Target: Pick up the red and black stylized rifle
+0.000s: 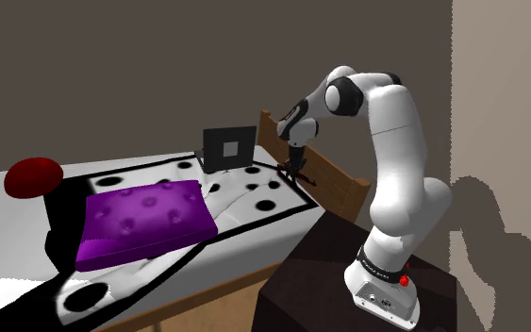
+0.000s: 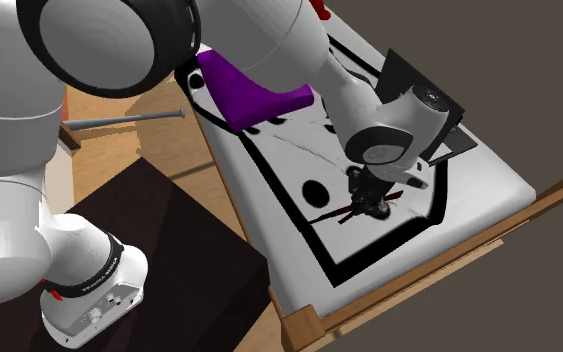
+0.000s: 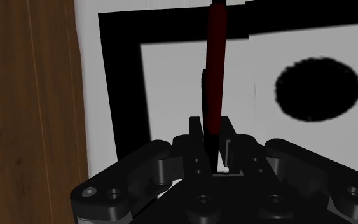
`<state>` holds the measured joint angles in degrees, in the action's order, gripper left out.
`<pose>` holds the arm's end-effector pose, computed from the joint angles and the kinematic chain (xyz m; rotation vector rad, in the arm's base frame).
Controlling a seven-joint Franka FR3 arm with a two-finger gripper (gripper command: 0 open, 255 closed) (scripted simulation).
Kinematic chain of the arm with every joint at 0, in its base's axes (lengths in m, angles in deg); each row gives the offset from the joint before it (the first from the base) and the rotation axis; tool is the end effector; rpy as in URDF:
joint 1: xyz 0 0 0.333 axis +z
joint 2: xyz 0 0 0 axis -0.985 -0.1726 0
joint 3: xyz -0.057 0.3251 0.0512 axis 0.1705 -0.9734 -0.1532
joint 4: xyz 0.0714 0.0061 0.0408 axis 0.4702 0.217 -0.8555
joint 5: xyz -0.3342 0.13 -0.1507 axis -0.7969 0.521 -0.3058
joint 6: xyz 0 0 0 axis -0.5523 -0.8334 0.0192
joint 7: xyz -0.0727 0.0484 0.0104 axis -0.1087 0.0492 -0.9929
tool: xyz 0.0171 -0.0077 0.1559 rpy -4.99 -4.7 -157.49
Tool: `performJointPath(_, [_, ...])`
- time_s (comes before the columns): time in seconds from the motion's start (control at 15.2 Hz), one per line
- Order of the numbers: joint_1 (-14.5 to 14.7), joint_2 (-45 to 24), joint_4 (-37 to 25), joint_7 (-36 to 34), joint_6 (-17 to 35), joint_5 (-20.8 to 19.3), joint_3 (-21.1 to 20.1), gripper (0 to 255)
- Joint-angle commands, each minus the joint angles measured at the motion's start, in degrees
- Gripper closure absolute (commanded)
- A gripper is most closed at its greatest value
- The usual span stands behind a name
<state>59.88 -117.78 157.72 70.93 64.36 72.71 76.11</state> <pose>0.5156 -0.3615 0.1512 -3.0234 0.6993 0.2596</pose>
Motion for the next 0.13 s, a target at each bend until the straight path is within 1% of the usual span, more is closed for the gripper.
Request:
performJointPath(0.0, [0.0, 0.5, -0.2, 0.0, -0.7, -0.2, 0.2, 255])
performJointPath(0.07, [0.0, 0.5, -0.2, 0.0, -0.7, -0.2, 0.2, 255])
